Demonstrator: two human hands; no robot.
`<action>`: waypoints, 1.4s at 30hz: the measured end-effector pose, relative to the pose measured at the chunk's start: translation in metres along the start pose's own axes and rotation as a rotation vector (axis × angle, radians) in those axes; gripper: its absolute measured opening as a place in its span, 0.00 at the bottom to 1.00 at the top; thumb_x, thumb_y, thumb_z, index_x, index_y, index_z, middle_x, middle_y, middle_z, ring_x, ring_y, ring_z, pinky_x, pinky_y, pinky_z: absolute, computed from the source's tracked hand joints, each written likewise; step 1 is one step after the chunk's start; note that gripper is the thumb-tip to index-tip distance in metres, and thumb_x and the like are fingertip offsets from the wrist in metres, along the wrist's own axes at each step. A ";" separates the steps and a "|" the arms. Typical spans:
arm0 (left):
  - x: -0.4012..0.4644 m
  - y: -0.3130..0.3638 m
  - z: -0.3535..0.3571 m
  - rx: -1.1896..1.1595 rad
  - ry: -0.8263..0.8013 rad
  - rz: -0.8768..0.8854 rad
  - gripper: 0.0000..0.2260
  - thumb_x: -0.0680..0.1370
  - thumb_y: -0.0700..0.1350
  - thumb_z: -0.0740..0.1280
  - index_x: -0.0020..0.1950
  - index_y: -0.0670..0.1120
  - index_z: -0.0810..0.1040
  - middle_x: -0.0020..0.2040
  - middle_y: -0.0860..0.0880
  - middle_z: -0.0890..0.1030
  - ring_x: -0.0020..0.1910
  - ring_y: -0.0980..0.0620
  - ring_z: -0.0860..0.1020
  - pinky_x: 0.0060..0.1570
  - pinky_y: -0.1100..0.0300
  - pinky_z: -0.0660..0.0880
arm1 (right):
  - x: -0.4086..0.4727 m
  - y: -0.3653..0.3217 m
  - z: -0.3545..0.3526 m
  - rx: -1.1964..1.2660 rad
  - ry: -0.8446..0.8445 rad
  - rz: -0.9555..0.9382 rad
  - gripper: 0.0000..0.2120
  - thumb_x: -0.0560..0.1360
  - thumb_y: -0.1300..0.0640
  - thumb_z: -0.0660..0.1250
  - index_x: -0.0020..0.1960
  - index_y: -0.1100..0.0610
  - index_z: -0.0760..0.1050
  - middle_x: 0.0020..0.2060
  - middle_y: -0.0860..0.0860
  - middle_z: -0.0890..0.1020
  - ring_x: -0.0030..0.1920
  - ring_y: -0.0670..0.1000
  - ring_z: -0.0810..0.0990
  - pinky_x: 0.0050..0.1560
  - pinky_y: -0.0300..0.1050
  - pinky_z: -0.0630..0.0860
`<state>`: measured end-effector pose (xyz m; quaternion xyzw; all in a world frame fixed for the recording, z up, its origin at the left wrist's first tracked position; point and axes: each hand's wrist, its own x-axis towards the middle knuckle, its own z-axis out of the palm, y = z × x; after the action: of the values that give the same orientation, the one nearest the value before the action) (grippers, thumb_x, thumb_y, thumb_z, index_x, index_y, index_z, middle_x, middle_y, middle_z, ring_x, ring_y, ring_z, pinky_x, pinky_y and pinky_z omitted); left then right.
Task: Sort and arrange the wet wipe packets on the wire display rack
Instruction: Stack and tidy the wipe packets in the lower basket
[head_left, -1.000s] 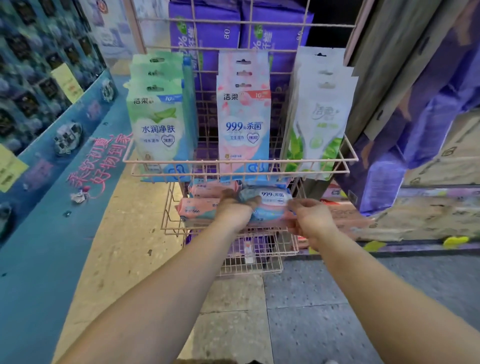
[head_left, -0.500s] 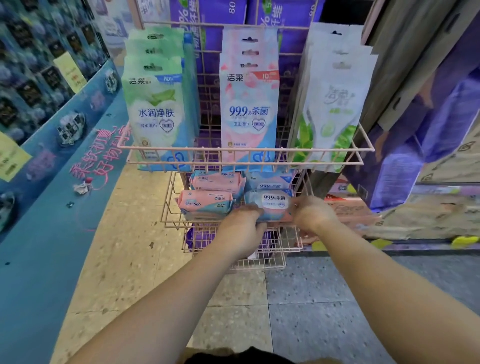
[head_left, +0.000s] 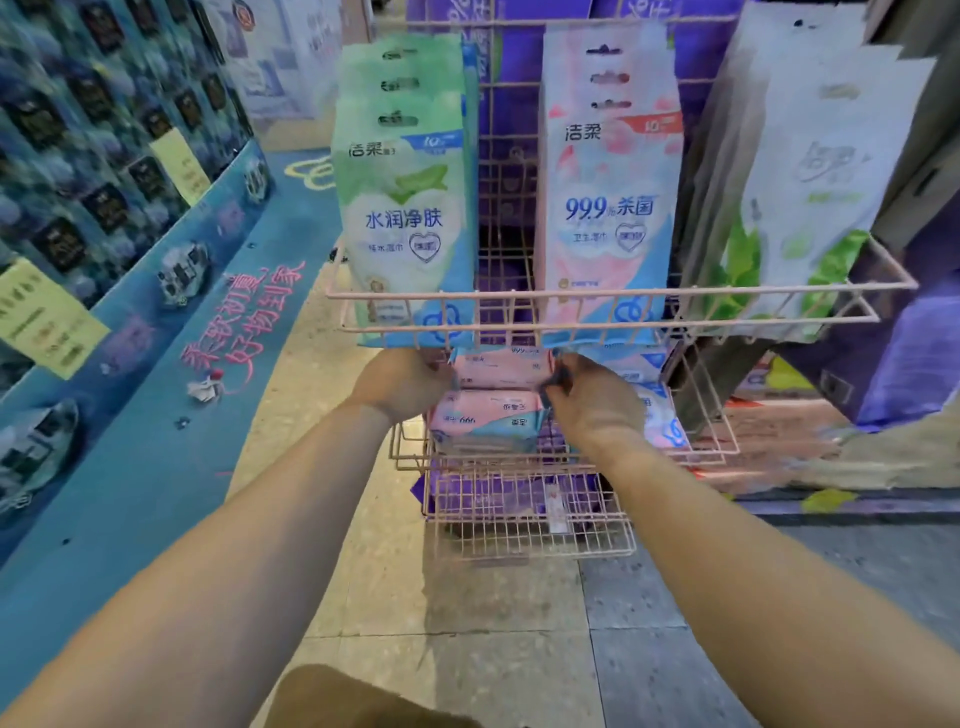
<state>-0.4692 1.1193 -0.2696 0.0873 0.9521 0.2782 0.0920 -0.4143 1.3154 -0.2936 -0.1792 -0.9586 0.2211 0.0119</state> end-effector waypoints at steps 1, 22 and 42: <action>0.003 0.002 0.001 -0.077 -0.012 0.009 0.11 0.77 0.46 0.63 0.57 0.48 0.80 0.58 0.46 0.81 0.58 0.45 0.77 0.58 0.54 0.73 | 0.005 -0.003 0.003 0.003 0.025 0.003 0.11 0.78 0.47 0.59 0.54 0.51 0.75 0.51 0.55 0.83 0.52 0.60 0.80 0.42 0.45 0.69; -0.013 0.014 -0.008 -0.935 -0.047 -0.166 0.02 0.69 0.38 0.64 0.37 0.44 0.72 0.38 0.48 0.77 0.35 0.56 0.76 0.31 0.70 0.76 | -0.041 -0.034 -0.003 0.820 -0.259 -0.284 0.13 0.76 0.63 0.67 0.58 0.54 0.80 0.51 0.43 0.81 0.50 0.41 0.81 0.58 0.35 0.75; -0.076 -0.054 -0.004 -1.578 -0.061 -0.159 0.20 0.71 0.43 0.65 0.63 0.44 0.75 0.53 0.45 0.84 0.47 0.49 0.83 0.45 0.55 0.80 | -0.065 -0.034 -0.020 0.831 -0.032 -0.177 0.11 0.74 0.60 0.68 0.53 0.47 0.76 0.49 0.48 0.80 0.45 0.45 0.78 0.49 0.39 0.77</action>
<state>-0.4027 1.0556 -0.2864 -0.0643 0.4744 0.8609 0.1724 -0.3630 1.2721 -0.2573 -0.0730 -0.7996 0.5897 0.0873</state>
